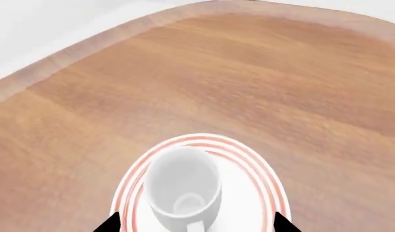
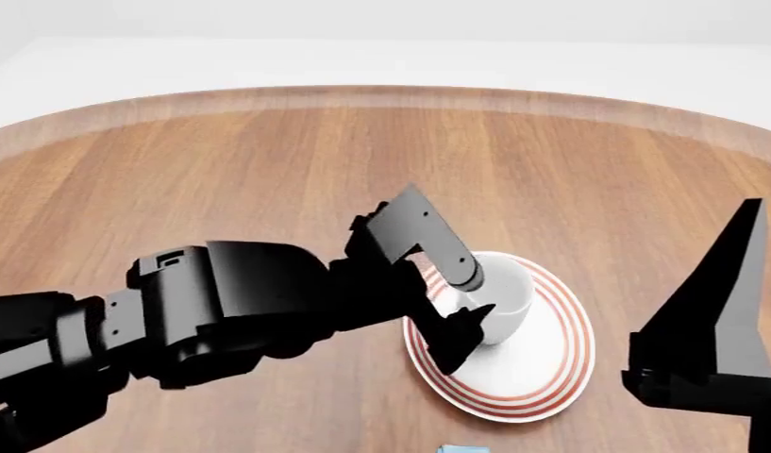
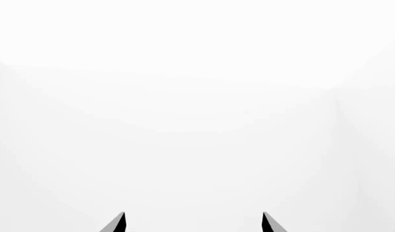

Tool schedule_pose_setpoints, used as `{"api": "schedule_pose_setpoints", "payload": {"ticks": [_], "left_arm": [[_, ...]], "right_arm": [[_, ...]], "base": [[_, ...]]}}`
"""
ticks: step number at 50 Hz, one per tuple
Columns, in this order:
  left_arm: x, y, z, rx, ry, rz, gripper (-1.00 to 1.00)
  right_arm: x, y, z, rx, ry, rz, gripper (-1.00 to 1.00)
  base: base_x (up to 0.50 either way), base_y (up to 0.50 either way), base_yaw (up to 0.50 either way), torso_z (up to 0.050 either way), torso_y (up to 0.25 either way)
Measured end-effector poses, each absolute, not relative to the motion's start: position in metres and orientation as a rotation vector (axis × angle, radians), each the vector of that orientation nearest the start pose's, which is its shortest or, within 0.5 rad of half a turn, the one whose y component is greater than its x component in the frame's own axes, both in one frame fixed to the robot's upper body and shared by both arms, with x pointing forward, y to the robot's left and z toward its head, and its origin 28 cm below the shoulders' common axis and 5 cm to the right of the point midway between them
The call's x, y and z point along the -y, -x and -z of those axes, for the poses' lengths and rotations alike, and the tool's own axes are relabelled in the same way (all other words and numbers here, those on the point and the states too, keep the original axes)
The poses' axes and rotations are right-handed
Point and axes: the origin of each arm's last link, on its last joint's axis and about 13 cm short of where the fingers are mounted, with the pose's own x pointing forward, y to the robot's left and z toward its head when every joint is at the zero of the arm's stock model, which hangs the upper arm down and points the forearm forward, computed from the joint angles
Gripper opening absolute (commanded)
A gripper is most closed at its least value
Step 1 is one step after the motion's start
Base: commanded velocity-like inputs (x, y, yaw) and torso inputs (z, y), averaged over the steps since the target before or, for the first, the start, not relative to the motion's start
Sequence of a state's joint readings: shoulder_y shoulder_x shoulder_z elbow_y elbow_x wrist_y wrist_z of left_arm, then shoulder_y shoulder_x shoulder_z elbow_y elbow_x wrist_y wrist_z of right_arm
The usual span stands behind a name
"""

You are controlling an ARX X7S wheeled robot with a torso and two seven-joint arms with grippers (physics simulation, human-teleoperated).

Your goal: Pick up the white mug and put it on the plate, and put the chocolate pudding to the right of the plate.

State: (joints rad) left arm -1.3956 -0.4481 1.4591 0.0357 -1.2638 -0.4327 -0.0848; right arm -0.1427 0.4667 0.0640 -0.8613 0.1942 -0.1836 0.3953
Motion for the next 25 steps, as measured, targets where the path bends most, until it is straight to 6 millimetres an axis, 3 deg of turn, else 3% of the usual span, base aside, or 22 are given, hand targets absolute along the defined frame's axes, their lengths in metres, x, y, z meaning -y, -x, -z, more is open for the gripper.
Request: {"api": "schedule_pose_setpoints", "payload": {"ticks": [25], "left_arm": [[-0.176, -0.286, -0.242, 0.001, -0.163, 0.924, 1.00]], "right_arm": [[0.140, -0.146, -0.185, 0.897, 0.068, 0.093, 1.00]], "base": [[0.00, 0.00, 0.00, 0.000, 0.000]]}}
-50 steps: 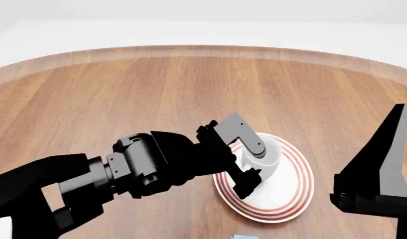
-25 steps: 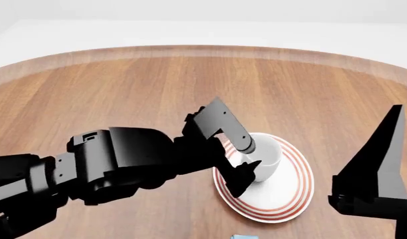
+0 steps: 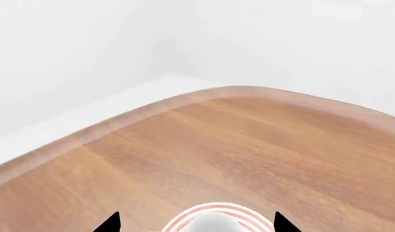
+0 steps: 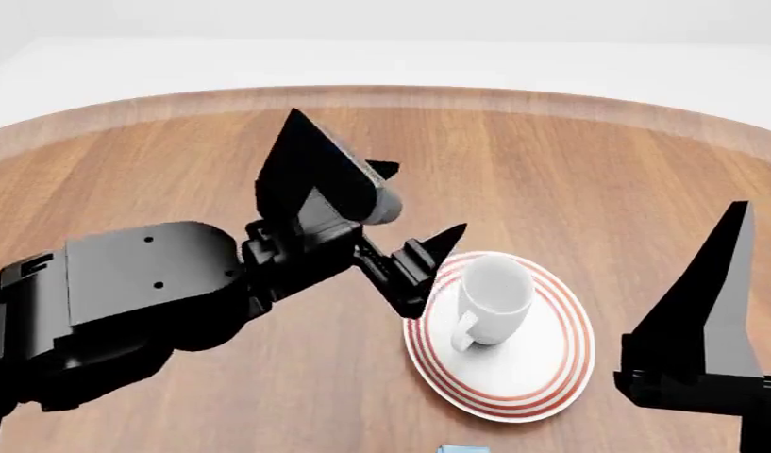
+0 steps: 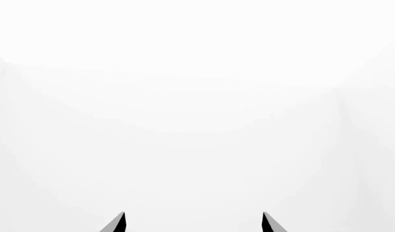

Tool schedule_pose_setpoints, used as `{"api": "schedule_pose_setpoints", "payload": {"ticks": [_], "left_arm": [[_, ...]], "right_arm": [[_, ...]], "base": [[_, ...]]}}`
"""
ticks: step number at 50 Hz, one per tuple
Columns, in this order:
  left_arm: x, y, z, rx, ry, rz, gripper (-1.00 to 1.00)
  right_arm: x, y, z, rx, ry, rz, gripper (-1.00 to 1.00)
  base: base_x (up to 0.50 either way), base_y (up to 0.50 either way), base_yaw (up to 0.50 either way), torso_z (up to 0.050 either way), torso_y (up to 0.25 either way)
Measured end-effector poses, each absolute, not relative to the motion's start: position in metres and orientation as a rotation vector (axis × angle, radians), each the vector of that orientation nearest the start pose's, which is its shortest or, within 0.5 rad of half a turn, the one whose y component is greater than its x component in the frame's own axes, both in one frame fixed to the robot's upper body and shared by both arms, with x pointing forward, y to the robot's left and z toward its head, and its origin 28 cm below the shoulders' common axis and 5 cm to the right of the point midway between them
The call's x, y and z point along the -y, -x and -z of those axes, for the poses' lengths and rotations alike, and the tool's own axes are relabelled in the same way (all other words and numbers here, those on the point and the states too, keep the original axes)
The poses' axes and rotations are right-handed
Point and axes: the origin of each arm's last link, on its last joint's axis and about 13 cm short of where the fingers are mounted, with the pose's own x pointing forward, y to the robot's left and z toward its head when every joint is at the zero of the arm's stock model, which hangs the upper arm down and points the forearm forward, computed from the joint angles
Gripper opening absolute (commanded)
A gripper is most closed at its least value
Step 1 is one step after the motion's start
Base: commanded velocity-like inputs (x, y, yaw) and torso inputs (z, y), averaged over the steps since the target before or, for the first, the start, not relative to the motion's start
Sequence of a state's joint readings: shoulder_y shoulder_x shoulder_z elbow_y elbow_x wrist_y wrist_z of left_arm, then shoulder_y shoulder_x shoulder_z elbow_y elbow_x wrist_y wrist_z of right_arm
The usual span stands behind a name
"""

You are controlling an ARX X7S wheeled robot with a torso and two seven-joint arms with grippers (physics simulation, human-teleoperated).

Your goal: Pick up the white mug and put it on the plate, and put the chocolate pudding to the right of the plate.

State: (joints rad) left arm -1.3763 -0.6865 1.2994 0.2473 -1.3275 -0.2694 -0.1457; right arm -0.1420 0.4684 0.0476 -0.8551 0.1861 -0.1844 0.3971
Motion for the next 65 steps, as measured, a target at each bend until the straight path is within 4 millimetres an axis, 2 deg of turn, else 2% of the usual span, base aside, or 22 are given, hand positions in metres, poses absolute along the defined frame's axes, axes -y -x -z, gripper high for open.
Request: {"api": "schedule_pose_setpoints", "payload": {"ticks": [18, 26, 37, 52, 65], "left_arm": [[-0.217, -0.273, -0.274, 0.224, -0.002, 0.777, 1.00], [-0.228, -0.270, -0.283, 0.305, 0.000, 0.656, 1.00], [-0.234, -0.266, -0.288, 0.378, -0.007, 0.564, 1.00], [-0.235, -0.263, -0.289, 0.420, -0.008, 0.535, 1.00], [-0.236, -0.261, -0.289, 0.434, -0.009, 0.530, 1.00]], "right_arm": [[0.139, -0.146, -0.184, 0.893, 0.073, 0.088, 1.00], [0.138, -0.147, -0.184, 0.890, 0.075, 0.088, 1.00], [0.138, -0.147, -0.183, 0.886, 0.077, 0.087, 1.00], [0.137, -0.150, -0.182, 0.860, 0.097, 0.098, 1.00], [0.126, -0.155, -0.176, 0.623, 0.070, 0.113, 1.00]], "base": [[0.00, 0.00, 0.00, 0.000, 0.000], [0.00, 0.00, 0.00, 0.000, 0.000], [0.00, 0.00, 0.00, 0.000, 0.000], [0.00, 0.00, 0.00, 0.000, 0.000], [0.00, 0.00, 0.00, 0.000, 0.000]]}}
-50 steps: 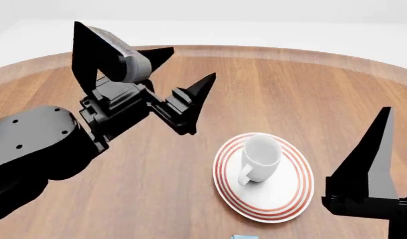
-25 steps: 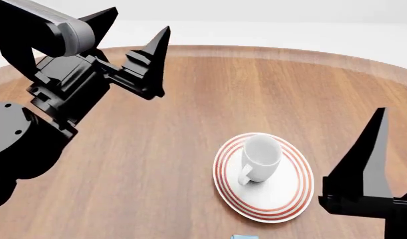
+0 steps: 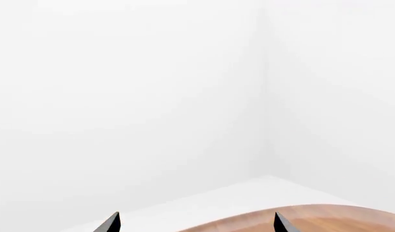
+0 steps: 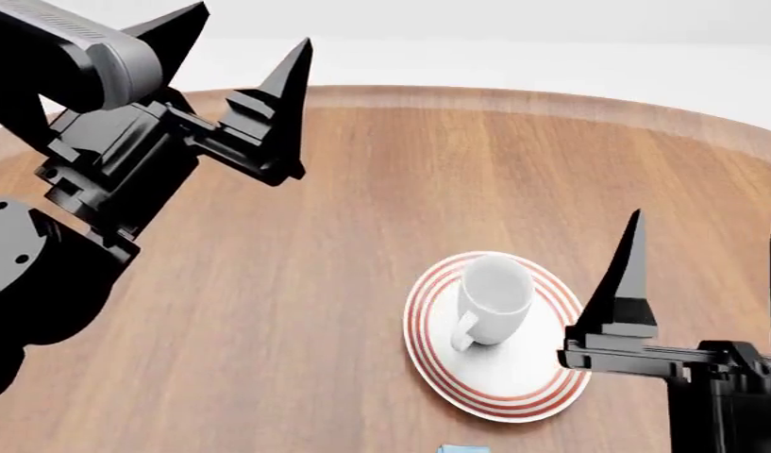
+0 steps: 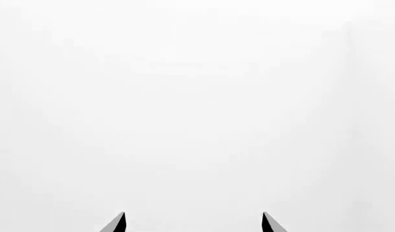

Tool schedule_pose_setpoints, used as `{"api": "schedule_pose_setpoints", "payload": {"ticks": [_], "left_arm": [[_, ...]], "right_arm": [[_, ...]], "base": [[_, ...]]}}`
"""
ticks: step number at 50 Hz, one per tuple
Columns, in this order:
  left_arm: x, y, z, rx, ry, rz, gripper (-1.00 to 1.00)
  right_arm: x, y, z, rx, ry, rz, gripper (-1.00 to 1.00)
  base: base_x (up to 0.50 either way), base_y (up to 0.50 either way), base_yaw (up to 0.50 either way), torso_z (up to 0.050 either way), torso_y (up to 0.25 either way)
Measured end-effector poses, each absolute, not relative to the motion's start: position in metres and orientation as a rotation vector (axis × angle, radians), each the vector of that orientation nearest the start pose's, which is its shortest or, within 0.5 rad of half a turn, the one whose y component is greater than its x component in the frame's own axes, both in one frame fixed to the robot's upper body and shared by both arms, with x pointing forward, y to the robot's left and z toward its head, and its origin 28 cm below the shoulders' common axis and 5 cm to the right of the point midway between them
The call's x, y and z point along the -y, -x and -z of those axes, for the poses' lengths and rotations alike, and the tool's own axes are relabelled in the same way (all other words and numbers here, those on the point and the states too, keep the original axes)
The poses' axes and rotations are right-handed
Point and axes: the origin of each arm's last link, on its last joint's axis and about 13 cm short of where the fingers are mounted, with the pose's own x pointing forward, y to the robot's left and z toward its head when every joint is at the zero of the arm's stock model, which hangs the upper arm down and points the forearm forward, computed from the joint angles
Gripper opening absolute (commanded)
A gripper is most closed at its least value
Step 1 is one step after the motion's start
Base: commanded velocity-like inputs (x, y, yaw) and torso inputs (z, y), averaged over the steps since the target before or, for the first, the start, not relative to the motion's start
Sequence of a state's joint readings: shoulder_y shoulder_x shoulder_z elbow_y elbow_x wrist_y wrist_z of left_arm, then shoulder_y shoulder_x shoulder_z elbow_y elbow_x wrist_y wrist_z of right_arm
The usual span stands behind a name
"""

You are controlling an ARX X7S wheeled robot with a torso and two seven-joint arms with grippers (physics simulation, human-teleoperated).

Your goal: Pick up the white mug and put it on the plate, and put the chocolate pudding to the right of the plate.

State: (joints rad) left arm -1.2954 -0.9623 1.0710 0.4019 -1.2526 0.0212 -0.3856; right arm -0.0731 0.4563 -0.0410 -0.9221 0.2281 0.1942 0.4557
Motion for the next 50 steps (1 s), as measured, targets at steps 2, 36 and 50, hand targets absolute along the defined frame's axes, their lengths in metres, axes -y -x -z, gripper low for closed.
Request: {"api": "schedule_pose_setpoints", "payload": {"ticks": [2, 36, 50], "left_arm": [[-0.236, -0.261, -0.289, 0.435, -0.010, 0.529, 1.00], [-0.234, -0.262, -0.286, 0.419, -0.007, 0.535, 1.00], [-0.232, -0.263, -0.283, 0.407, -0.001, 0.539, 1.00]], "right_arm": [[0.123, -0.154, -0.176, 0.585, 0.060, 0.108, 1.00], [0.073, -0.128, -0.173, 0.180, 0.073, 0.071, 1.00], [0.061, -0.126, -0.170, -0.028, 0.068, 0.111, 1.00]], "base": [[0.00, 0.00, 0.00, 0.000, 0.000], [0.00, 0.00, 0.00, 0.000, 0.000], [0.00, 0.00, 0.00, 0.000, 0.000]]}}
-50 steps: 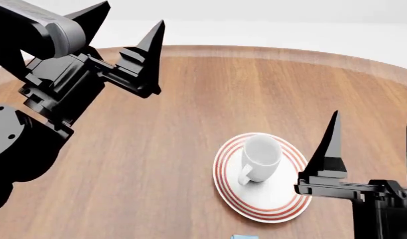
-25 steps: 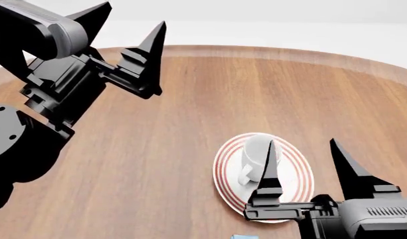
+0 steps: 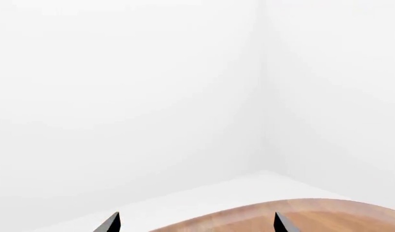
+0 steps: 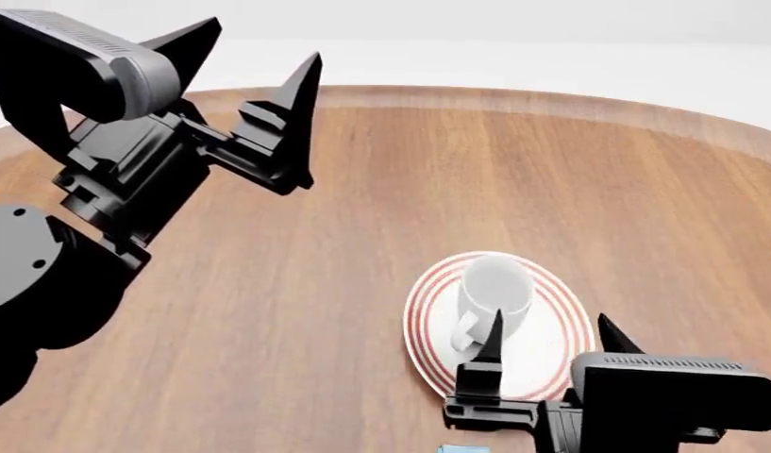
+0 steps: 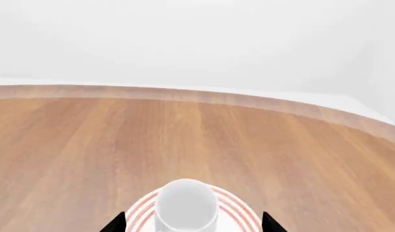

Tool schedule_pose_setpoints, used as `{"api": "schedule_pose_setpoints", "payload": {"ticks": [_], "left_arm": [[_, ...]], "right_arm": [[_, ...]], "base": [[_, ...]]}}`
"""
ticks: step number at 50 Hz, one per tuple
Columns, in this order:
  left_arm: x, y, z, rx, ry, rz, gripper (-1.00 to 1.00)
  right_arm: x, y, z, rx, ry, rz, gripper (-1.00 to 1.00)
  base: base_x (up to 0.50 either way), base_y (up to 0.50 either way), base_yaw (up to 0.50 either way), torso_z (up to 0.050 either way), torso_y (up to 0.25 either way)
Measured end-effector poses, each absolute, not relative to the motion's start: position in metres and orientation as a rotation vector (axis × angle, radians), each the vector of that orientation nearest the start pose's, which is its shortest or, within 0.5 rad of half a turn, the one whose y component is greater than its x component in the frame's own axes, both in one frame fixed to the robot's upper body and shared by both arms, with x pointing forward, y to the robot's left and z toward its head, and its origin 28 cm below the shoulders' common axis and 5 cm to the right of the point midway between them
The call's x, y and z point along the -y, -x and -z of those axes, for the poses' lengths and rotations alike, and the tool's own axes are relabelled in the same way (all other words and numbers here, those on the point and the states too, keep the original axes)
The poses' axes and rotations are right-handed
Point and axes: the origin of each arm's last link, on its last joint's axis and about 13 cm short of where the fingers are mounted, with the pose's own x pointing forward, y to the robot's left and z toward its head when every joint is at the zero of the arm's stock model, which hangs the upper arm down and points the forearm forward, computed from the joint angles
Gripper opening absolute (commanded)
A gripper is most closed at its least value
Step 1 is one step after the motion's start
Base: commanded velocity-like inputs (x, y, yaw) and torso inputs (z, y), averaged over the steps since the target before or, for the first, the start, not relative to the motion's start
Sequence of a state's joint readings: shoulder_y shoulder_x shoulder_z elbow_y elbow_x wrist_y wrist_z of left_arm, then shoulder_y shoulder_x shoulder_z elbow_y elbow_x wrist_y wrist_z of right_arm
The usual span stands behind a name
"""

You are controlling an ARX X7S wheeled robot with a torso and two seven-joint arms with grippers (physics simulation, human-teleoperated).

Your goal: Pick up the white mug and put it on the plate, and put the chocolate pudding to the right of the plate.

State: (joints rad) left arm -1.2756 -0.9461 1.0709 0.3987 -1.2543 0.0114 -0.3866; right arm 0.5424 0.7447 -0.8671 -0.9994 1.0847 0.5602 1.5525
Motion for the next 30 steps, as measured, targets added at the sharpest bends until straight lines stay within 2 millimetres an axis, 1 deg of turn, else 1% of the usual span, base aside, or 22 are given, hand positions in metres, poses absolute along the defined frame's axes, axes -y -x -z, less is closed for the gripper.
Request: {"api": "schedule_pose_setpoints", "payload": {"ticks": [11, 30], "left_arm": [[-0.230, -0.262, -0.284, 0.405, 0.002, 0.546, 1.00], [-0.228, -0.259, -0.287, 0.408, 0.003, 0.558, 1.00]], "right_arm": [[0.054, -0.117, -0.167, -0.116, 0.100, 0.068, 1.00], [0.049, -0.095, -0.154, -0.261, 0.140, -0.031, 1.00]], "base": [[0.00, 0.00, 0.00, 0.000, 0.000], [0.00, 0.00, 0.00, 0.000, 0.000]]}}
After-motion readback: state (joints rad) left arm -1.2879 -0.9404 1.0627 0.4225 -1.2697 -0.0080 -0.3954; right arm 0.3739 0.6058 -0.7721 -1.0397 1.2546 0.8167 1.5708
